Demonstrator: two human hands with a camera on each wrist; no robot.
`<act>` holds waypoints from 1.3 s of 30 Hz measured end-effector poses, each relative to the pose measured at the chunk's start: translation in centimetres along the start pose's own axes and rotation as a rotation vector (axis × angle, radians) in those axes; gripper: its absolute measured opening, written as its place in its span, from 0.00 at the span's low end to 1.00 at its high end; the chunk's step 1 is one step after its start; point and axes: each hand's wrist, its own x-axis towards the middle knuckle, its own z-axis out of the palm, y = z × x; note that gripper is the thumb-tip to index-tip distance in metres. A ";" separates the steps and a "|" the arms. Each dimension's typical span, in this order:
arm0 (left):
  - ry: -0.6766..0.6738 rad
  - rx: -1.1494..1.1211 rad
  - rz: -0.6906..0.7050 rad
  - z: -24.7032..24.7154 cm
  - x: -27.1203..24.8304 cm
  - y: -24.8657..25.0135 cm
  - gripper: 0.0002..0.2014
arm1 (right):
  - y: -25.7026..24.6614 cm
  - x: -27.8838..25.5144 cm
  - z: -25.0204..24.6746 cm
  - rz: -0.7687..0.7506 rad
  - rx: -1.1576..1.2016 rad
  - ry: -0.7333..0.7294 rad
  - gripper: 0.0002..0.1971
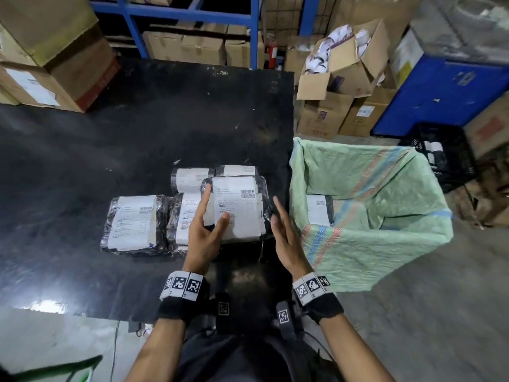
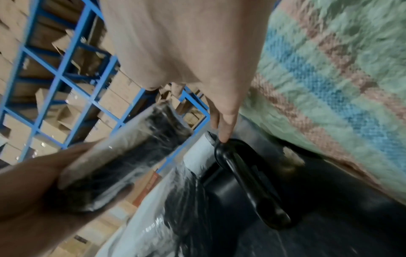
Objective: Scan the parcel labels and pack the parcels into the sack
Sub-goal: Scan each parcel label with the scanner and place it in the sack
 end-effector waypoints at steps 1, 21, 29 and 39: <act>-0.025 -0.033 0.002 0.7 -0.1 0.1 0.37 | -0.6 0.0 -0.5 -0.015 0.015 0.009 0.25; -0.355 -0.156 0.045 17.4 4.6 5.8 0.34 | -3.4 3.3 -16.7 -0.035 0.044 0.169 0.30; -0.304 0.750 0.199 22.0 8.4 1.6 0.37 | -0.9 9.0 -25.7 0.173 -0.200 0.098 0.33; -0.319 0.975 0.116 22.8 7.9 -3.3 0.40 | 5.4 16.0 -31.0 0.676 -0.558 -0.067 0.34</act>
